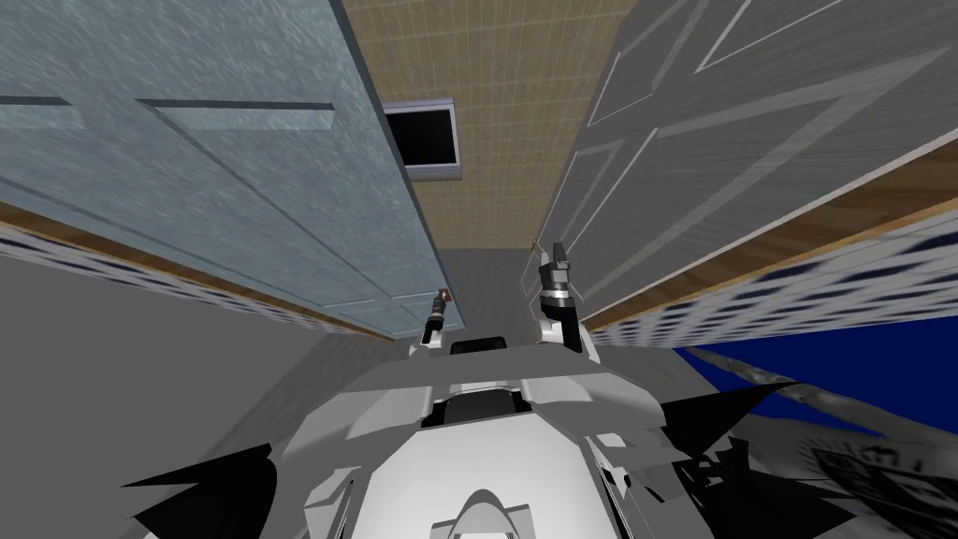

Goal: Push the door open

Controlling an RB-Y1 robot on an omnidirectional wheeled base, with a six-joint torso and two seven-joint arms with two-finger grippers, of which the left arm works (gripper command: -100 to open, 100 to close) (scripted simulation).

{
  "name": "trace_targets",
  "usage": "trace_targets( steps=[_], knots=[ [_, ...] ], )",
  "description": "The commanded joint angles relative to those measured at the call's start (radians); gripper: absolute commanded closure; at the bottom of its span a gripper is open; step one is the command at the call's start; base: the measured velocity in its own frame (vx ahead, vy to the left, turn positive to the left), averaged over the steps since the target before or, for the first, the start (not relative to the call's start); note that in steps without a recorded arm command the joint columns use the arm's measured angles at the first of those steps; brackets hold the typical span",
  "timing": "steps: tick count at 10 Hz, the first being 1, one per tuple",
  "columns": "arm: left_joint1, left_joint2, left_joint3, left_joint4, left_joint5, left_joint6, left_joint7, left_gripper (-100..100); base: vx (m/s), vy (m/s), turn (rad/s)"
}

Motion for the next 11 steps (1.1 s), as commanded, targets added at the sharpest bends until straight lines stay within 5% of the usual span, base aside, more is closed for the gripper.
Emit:
trace_targets(
  steps=[1,9,10,11],
  knots=[
    [-0.005,0.020,0.029,0.005,0.014,-0.002,-0.005,100,0.203,-0.099,0.082],
    [-0.007,0.030,0.112,0.016,0.054,-0.007,-0.032,100,0.184,-0.073,0.067],
    [0.022,0.022,0.104,-0.033,0.051,0.015,-0.035,-100,-0.093,-0.084,0.054],
    [0.022,0.022,0.104,-0.033,0.051,0.015,-0.035,-100,-0.205,-0.084,0.029]
  ],
)
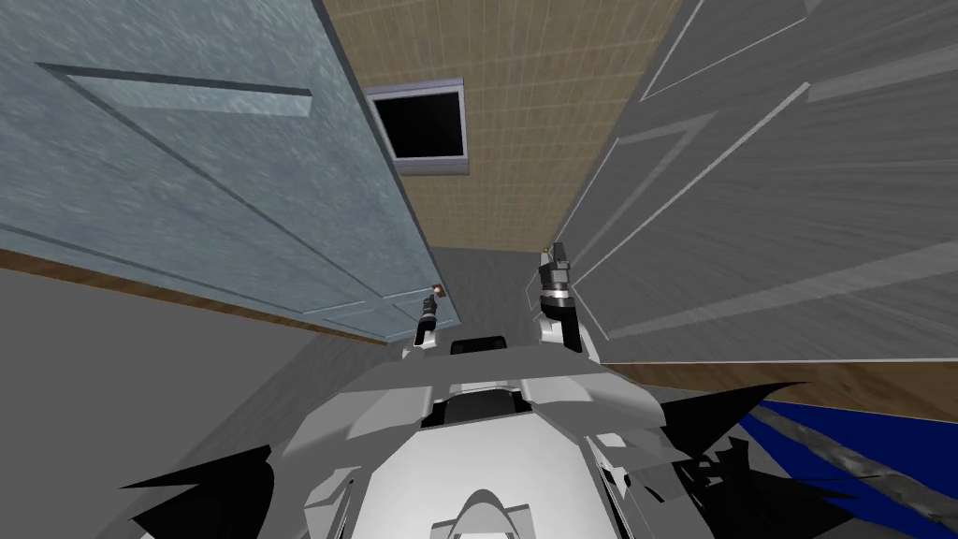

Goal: Push the door open

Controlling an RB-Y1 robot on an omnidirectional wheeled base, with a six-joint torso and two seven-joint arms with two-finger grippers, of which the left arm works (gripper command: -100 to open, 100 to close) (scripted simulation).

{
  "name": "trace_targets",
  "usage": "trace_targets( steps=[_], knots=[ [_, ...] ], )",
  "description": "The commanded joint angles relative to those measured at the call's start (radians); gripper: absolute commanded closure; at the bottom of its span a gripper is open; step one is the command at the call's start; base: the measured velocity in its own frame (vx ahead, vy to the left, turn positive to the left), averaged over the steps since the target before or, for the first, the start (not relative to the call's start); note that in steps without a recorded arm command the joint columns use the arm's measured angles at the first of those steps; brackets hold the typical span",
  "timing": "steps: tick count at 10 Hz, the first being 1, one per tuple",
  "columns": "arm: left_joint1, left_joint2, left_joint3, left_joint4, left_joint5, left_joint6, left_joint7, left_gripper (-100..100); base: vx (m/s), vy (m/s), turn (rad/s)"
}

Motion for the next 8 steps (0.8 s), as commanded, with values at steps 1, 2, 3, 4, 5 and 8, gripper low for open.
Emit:
trace_targets(
  steps=[1,2,3,4,5,8],
  knots=[
    [0.006,-0.006,-0.001,-0.007,0.001,0.000,-0.002,-100,-0.220,-0.117,0.039],
    [0.008,-0.010,-0.002,-0.009,0.002,-0.001,-0.003,-100,-0.242,-0.116,0.047],
    [0.010,-0.014,-0.002,-0.011,0.002,-0.002,-0.003,-100,-0.213,-0.107,0.037],
    [0.012,-0.018,-0.002,-0.013,0.003,-0.002,-0.004,-100,-0.199,-0.096,0.038],
    [0.012,-0.016,-0.002,-0.014,0.002,-0.001,-0.004,-100,-0.094,-0.042,0.009],
    [0.017,-0.014,0.001,-0.011,0.005,-0.013,-0.007,-100,0.145,0.004,-0.024]
  ],
)
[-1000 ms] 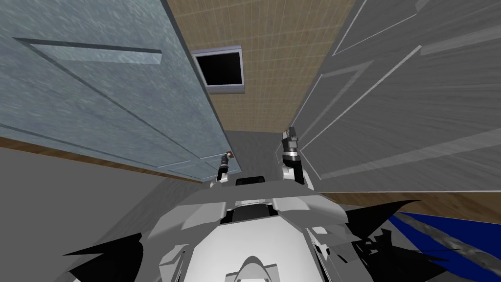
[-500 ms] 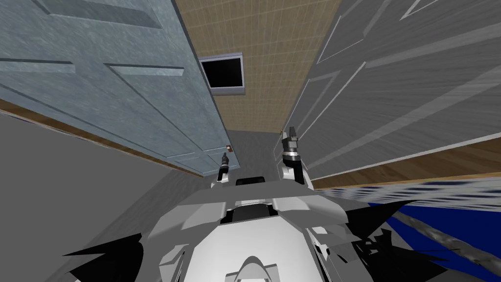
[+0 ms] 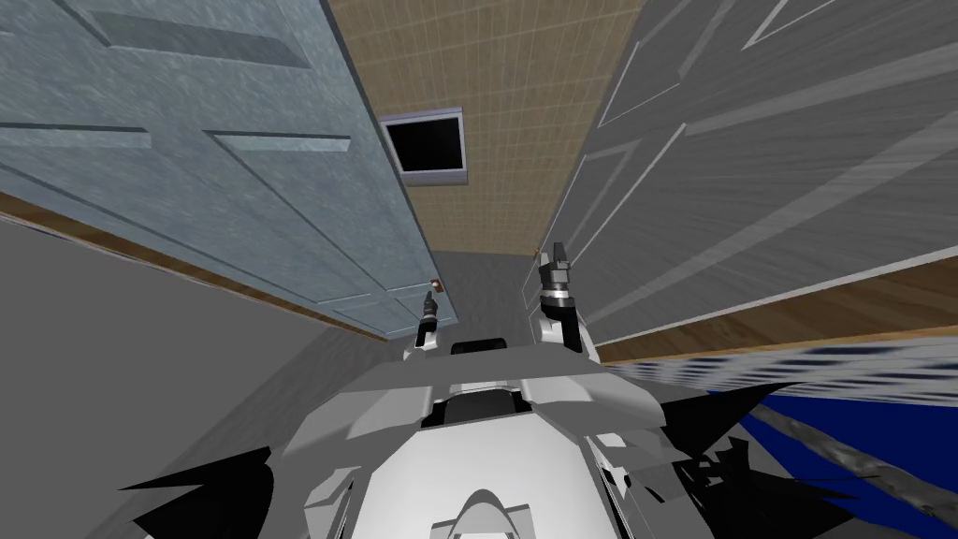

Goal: Push the door open

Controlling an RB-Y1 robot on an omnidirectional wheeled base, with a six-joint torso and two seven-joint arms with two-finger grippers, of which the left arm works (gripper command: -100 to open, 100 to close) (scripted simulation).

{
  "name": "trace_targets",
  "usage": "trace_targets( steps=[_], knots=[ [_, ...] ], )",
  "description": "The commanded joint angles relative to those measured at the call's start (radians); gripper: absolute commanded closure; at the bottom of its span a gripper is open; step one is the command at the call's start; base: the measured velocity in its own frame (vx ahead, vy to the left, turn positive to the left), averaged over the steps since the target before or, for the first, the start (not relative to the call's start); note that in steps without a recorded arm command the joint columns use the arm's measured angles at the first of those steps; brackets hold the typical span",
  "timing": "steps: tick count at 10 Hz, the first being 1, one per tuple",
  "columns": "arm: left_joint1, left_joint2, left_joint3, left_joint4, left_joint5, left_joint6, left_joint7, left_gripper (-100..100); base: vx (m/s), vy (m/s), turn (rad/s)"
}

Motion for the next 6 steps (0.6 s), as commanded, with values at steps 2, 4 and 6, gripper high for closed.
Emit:
trace_targets(
  steps=[2,4,6],
  knots=[
    [0.002,0.001,0.004,0.007,0.003,-0.016,-0.002,-100,0.212,0.030,-0.036],
    [0.007,0.000,0.008,0.010,0.006,-0.028,-0.005,-100,0.219,0.042,-0.038],
    [0.009,-0.002,0.010,0.012,0.007,-0.035,-0.006,-100,0.205,0.035,-0.022]
  ],
)
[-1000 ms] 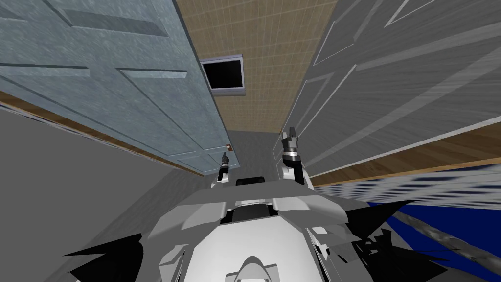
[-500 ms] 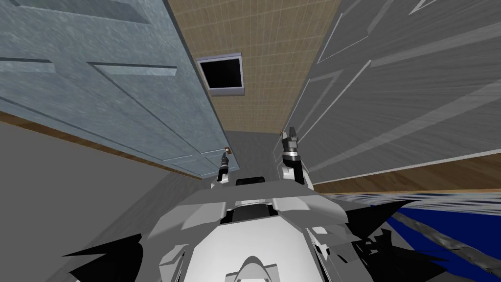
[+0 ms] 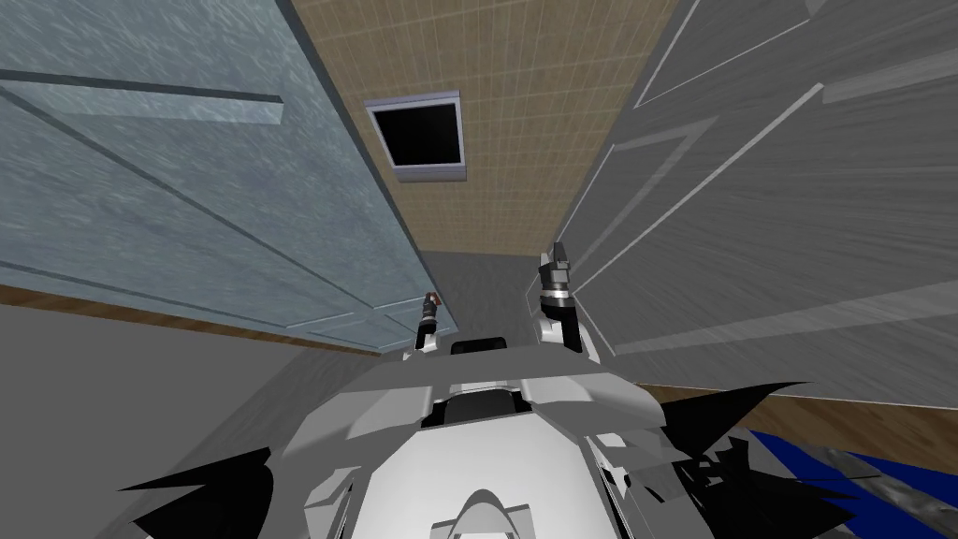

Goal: Push the door open

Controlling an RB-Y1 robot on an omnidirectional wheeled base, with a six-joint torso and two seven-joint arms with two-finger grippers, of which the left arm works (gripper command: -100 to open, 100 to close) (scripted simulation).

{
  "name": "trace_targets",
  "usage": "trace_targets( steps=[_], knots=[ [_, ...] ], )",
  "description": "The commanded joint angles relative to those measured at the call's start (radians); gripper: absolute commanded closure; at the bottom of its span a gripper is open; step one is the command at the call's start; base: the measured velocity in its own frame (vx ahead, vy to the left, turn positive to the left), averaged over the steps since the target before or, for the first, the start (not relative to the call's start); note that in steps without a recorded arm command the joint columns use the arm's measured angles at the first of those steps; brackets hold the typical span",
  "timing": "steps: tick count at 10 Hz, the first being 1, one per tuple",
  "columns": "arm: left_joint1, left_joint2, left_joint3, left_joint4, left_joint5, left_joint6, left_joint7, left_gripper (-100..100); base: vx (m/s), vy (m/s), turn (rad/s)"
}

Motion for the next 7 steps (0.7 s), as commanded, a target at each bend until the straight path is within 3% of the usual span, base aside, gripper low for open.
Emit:
trace_targets(
  steps=[1,2,7],
  knots=[
    [0.000,0.000,0.000,0.000,0.000,0.000,0.000,-100,0.078,0.002,0.007],
    [0.000,0.000,0.000,0.000,0.000,0.000,0.000,100,-0.016,-0.001,-0.005],
    [0.000,0.000,0.000,0.000,0.000,0.000,0.000,100,-0.013,0.000,-0.002]
  ],
)
